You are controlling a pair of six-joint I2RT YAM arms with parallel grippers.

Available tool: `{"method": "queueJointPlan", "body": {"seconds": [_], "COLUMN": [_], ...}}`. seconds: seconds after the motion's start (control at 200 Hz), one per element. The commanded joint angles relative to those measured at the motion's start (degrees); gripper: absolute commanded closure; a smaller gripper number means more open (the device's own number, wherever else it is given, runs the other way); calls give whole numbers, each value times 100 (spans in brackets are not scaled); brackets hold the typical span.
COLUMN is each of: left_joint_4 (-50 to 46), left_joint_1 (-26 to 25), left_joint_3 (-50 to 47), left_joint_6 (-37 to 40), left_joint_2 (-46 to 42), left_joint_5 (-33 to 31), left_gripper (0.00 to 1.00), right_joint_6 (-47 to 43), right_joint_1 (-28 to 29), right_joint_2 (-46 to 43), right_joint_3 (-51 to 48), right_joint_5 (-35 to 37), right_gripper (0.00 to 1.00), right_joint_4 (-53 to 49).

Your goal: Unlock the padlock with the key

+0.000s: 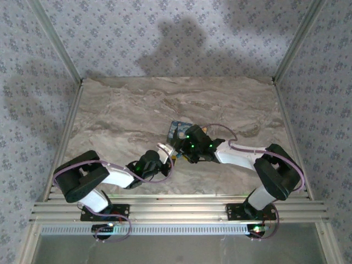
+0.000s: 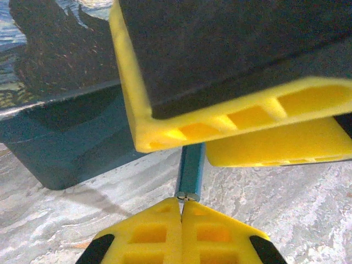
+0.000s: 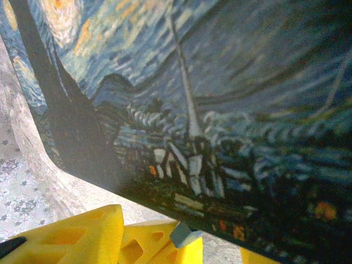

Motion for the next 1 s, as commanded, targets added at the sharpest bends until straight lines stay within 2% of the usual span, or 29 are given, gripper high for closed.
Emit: {"method": "queueJointPlan", "body": {"seconds": [0.0,0.215,0.31,0.41,0.52,0.744,0.994], "left_joint_4": [-34,-132,-256,-355,-484,-793,-1027], "left_joint_1": [-19,-21,-27,-36,-92,-328,-715], "left_joint_3": [-99,-85,-50,-25,-12,96,321], "left_joint_6": [-79,29,112,205,293,533,810], "left_joint_2": [-53,-145,-219,-295,-394,-489,-468], "left_joint_5": [-136,-168,-206,-222,-320,-689,-1309], "left_gripper": [100,100,100,100,100,100,100], "right_joint_6": [9,-104,-187,-248,-260,-245,-218], "right_joint_1": [73,156,213,253,294,340,383], "right_joint_2": [-182,-211,-185,-133,-76,-24,14], "right_joint_3": [-52,-19,46,127,163,221,261], "right_joint_5": [264,396,456,505,510,501,447], "right_gripper": [43,44,57,62,62,53,52], "right_joint_4": [-171,-373,-464,-572,-599,-640,-652]}}
